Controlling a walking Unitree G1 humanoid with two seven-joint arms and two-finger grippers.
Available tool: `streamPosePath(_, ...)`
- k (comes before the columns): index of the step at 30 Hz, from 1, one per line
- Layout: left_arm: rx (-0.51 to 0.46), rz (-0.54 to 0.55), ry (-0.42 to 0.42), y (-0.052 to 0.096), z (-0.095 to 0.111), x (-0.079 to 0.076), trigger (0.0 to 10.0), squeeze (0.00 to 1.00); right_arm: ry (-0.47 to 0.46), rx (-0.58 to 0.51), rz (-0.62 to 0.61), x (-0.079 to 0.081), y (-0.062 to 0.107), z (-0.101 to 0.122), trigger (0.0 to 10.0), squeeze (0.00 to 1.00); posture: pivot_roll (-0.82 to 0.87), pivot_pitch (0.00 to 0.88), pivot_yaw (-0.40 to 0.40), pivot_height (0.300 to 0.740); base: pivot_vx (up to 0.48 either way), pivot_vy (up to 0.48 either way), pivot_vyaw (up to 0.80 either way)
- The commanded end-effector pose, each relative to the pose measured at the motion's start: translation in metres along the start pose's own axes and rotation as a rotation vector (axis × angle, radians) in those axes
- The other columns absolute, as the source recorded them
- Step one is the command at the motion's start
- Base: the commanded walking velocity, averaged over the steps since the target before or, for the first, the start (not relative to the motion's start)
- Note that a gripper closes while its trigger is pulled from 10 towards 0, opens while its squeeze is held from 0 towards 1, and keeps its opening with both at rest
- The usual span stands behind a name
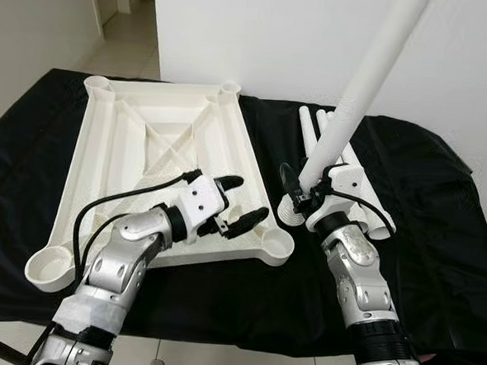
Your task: Building children table
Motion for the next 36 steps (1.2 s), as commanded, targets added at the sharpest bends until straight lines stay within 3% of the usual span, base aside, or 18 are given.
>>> streamPosePath(1, 0.054, -0.091, -0.002, 0.004, -0.009, -0.01, 10.0, 0.0, 0.013, 0.002, 0.013, 0.002, 0.003, -0.003, 10.0, 0.0, 0.01, 0.0, -0.039, 0.74, 0.0, 0.0, 0.0)
streamPosePath(8, 0.07, -0.054, 0.008, 0.01, -0.017, -0.011, 10.0, 0.0, 0.005, -0.011, 0.033, 0.008, 0.005, -0.001, 10.0, 0.0, 0.01, 0.0, -0.039, 0.74, 0.0, 0.0, 0.0)
streamPosePath(13, 0.064, 0.027, 0.031, 0.015, -0.02, -0.013, 10.0, 0.0, 0.013, -0.052, 0.078, 0.023, 0.01, 0.006, 10.0, 0.0, 0.02, 0.0, -0.047, 0.74, 0.0, 0.0, 0.0)
streamPosePath(19, 0.056, 0.028, 0.022, 0.015, -0.02, -0.019, 10.0, 0.0, 0.027, -0.053, 0.101, 0.03, 0.016, 0.007, 10.0, 0.0, 0.03, 0.0, -0.052, 0.74, 0.0, 0.0, 0.0)
streamPosePath(25, 0.043, 0.046, 0.014, 0.014, -0.021, -0.023, 10.0, 0.0, 0.054, -0.031, 0.12, 0.036, 0.024, 0.007, 10.0, 0.0, 0.03, 0.0, -0.051, 0.74, 0.0, 0.0, 0.0)
streamPosePath(29, 0.024, 0.096, 0.012, 0.016, -0.016, -0.018, 10.0, 0.0, 0.057, 0.041, 0.111, 0.039, 0.038, -0.007, 10.0, 0.0, 0.03, 0.0, -0.049, 0.74, 0.0, 0.0, 0.0)
streamPosePath(36, 0.02, 0.105, 0.016, 0.017, -0.015, -0.016, 10.0, 0.0, 0.059, 0.071, 0.11, 0.041, 0.041, -0.013, 10.0, 0.0, 0.03, 0.0, -0.051, 0.74, 0.0, 0.0, 0.0)
Point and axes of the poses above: a point about 5 cm out from each wrist's last joint towards the gripper, its own y axis pointing back from the gripper into the wrist, its own z axis along the axis of the wrist's last joint, x = y × z, the point moved 3 cm from there along -y, pointing out of the wrist towards the gripper, and after that the axes turned 12 degrees about y, right-handed, at the moved point
